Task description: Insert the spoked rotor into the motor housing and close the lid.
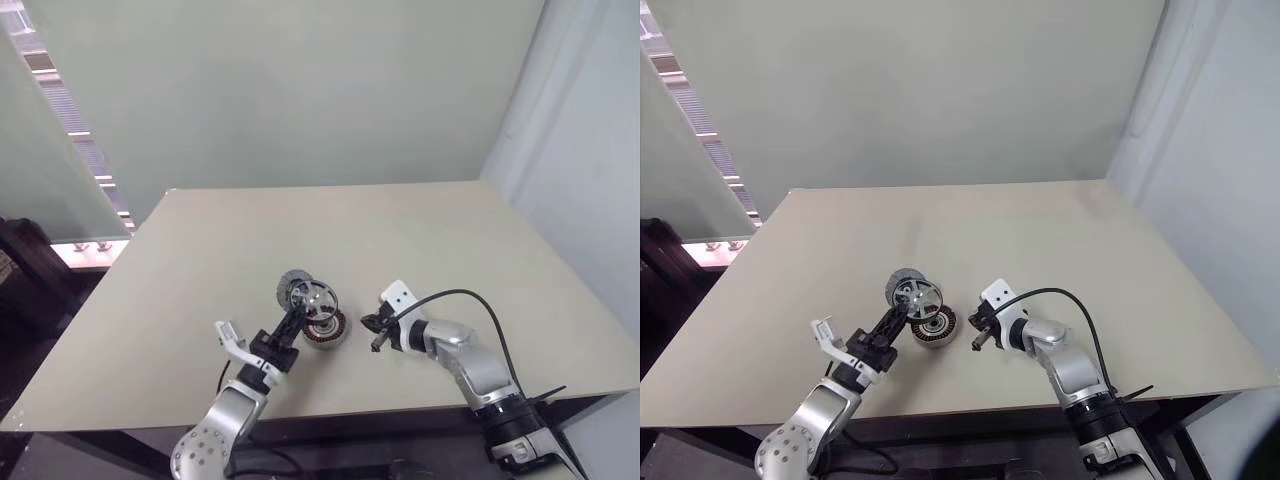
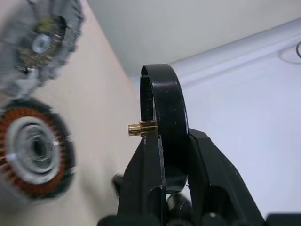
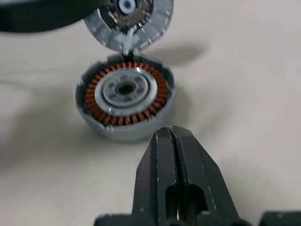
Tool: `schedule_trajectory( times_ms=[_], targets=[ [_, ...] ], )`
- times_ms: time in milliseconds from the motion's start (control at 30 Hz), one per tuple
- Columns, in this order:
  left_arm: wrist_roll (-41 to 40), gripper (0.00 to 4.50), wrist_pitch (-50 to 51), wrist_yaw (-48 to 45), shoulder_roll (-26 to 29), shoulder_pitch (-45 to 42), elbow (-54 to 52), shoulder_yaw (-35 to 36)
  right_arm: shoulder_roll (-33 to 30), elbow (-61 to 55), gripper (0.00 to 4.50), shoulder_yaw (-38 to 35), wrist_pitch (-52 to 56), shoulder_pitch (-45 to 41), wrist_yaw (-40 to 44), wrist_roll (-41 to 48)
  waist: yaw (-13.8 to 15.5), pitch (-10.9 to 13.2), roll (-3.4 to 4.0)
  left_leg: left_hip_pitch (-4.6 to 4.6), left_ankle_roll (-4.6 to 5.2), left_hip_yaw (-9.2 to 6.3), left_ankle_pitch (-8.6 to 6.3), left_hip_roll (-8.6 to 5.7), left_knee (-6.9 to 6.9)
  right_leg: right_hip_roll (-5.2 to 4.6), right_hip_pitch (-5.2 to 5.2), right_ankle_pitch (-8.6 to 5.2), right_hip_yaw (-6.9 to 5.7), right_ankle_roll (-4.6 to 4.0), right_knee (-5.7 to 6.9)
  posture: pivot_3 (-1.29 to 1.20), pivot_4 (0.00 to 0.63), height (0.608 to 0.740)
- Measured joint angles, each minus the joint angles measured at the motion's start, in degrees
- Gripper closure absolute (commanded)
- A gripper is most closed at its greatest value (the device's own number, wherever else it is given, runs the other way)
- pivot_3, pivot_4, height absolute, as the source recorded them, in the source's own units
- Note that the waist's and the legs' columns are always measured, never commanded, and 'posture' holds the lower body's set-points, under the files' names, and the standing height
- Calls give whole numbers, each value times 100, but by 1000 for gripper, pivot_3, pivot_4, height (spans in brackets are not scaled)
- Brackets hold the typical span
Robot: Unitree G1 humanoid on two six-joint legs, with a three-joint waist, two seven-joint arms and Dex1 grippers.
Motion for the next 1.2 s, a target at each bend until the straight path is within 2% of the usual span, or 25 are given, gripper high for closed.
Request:
schedule_trajectory(
  times_ms=[400, 1000, 1200],
  targets=[
    [595, 4219, -316, -73, -97, -771, 1448, -63, -47, -616, 4500, -186, 308, 410, -282, 117, 1, 0, -2, -1, 3, -1, -2, -3, 3, 0, 2, 0, 2, 1, -1, 0, 0, 740],
    [1244, 4219, -423, -140, -96, -1005, 2172, -52, -78, -855, 4500, -286, 404, 565, -511, 167, -1, 1, -3, 0, 3, -1, -2, -2, 0, 0, 1, 3, 2, 5, -1, 0, 0, 740],
    [1327, 2106, -498, -123, -98, -1070, 2255, -10, -72, -857, 4500, -296, 403, 565, -528, 172, 1, 0, -3, 1, 3, -1, -2, -2, -1, 0, 2, 3, 2, 6, -1, 0, 0, 740]
  ],
)
